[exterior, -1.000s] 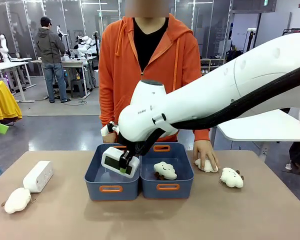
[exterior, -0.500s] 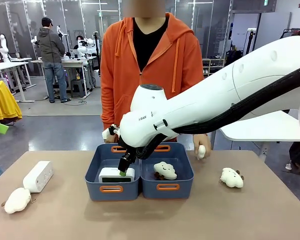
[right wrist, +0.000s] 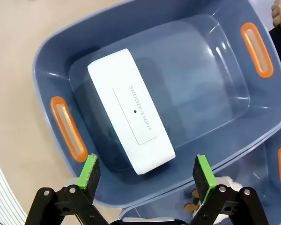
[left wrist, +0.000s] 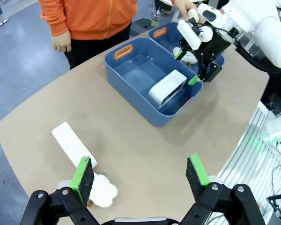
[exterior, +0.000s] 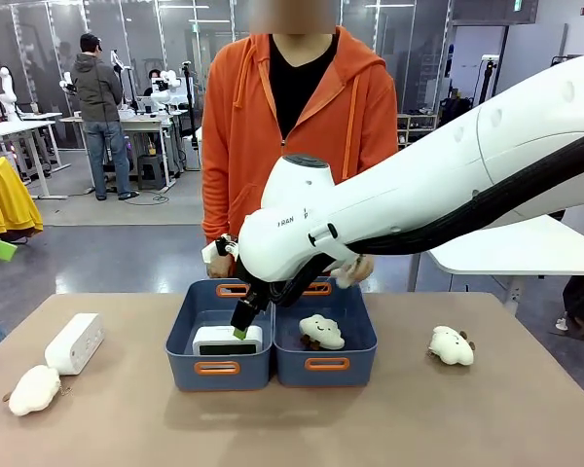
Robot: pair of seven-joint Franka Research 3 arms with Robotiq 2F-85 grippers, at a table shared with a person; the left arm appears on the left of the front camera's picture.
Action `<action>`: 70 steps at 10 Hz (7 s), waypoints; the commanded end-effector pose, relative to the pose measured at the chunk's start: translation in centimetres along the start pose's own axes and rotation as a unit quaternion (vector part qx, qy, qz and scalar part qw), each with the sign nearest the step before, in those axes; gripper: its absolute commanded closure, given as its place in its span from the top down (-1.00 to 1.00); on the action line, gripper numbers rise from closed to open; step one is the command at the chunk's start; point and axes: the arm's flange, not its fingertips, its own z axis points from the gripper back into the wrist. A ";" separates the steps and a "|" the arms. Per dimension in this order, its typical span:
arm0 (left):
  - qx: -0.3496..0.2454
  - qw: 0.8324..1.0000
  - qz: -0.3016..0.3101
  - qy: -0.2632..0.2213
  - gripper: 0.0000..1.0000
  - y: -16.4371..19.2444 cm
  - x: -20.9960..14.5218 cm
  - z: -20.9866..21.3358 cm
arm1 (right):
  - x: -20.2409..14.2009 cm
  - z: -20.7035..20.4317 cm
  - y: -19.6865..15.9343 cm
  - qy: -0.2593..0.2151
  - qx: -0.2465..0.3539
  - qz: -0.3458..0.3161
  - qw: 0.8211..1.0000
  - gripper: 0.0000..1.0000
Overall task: Sort the digital clocks into the basket.
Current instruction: Pick up the Digital clock from the table and place it into the empty Plastic storage basket.
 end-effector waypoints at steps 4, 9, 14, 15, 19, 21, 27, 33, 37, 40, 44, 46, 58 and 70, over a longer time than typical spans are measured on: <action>-0.010 1.000 -0.003 -0.005 1.00 0.1 0.1 0.1 | 0.6 -0.5 -0.2 0.004 -0.002 0.004 1.000 1.00; -0.010 1.000 -0.003 -0.005 1.00 0.1 0.1 0.1 | -0.3 3.9 0.8 -0.020 0.020 0.016 0.999 1.00; -0.010 1.000 -0.003 -0.005 1.00 0.1 0.1 0.1 | -13.6 16.0 -4.6 -0.076 0.192 -0.125 0.970 1.00; -0.010 1.000 -0.003 -0.005 1.00 0.1 0.1 0.1 | -16.3 16.8 -5.3 -0.080 0.191 -0.157 0.966 1.00; -0.010 1.000 -0.003 -0.005 1.00 0.1 0.1 0.1 | -32.2 20.0 -7.4 -0.173 0.151 -0.409 0.883 1.00; -0.010 1.000 -0.003 -0.005 1.00 0.1 0.1 0.1 | -39.4 20.2 -8.3 -0.193 0.121 -0.516 0.826 1.00; 0.000 1.000 0.000 0.000 1.00 0.0 0.0 0.1 | -41.6 20.3 -9.0 -0.197 0.144 -0.504 0.828 1.00; 0.291 0.925 -0.011 0.244 1.00 4.9 0.5 -11.7 | -41.6 20.3 -9.0 -0.197 0.144 -0.504 0.828 1.00; 0.234 0.933 0.127 0.242 1.00 8.0 0.0 -17.0 | -41.6 20.3 -9.0 -0.197 0.144 -0.504 0.828 1.00; 0.250 0.924 0.166 0.237 1.00 9.8 -1.2 -20.9 | -41.6 20.3 -9.0 -0.197 0.144 -0.504 0.828 1.00; 0.218 0.918 0.210 0.255 1.00 10.4 -3.5 -24.0 | -41.6 20.3 -9.0 -0.197 0.144 -0.504 0.828 1.00; 0.234 0.908 0.218 0.269 1.00 10.8 -5.2 -25.0 | -41.6 20.3 -9.0 -0.197 0.144 -0.504 0.828 1.00; 0.004 0.975 0.068 0.211 -0.96 7.8 1.0 -15.7 | -41.6 20.3 -9.0 -0.197 0.144 -0.504 0.828 1.00; -0.098 0.934 -0.336 0.071 -0.96 -4.1 10.5 -36.0 | -41.6 20.3 -9.0 -0.197 0.144 -0.504 0.828 1.00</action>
